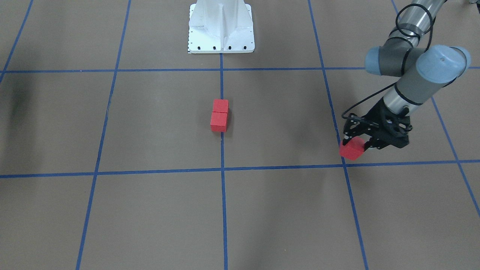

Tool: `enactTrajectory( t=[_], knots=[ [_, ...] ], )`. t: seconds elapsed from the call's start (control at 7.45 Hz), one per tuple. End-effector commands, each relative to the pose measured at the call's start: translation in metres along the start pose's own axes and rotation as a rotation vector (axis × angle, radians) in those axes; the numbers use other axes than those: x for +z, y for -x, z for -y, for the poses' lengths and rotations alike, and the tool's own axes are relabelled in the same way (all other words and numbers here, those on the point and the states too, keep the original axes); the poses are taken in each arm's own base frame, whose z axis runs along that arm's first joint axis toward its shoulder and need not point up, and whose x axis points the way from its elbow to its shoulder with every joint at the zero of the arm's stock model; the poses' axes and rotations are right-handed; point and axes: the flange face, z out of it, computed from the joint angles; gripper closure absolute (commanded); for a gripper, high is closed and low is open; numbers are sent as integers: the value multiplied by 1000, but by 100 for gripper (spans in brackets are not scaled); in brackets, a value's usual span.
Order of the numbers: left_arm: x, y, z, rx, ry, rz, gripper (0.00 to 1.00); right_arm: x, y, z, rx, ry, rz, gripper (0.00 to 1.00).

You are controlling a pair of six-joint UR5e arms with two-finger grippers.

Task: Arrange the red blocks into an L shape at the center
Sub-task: 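Grasp the outermost red cube with the left gripper and lift, then carry the cube with the left gripper next to the two-cube column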

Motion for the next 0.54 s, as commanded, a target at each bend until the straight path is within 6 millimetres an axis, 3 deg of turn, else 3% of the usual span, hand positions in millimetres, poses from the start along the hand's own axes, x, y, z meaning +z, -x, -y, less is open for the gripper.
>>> enactTrajectory(
  t=[0.0, 0.13, 0.27, 0.4],
  knots=[
    [34, -103, 25, 39, 90, -60, 100, 0, 0, -1, -1, 1, 0, 0],
    [35, -150, 51, 37, 157, -46, 100, 1, -2, -2, 1, 3, 0, 0],
    [37, -204, 65, 53, 214, -41, 100, 3, -4, -5, 3, 7, 0, 0],
    [38, -218, 64, 140, 220, -55, 100, 3, -4, -5, 3, 7, 0, 0]
  ],
)
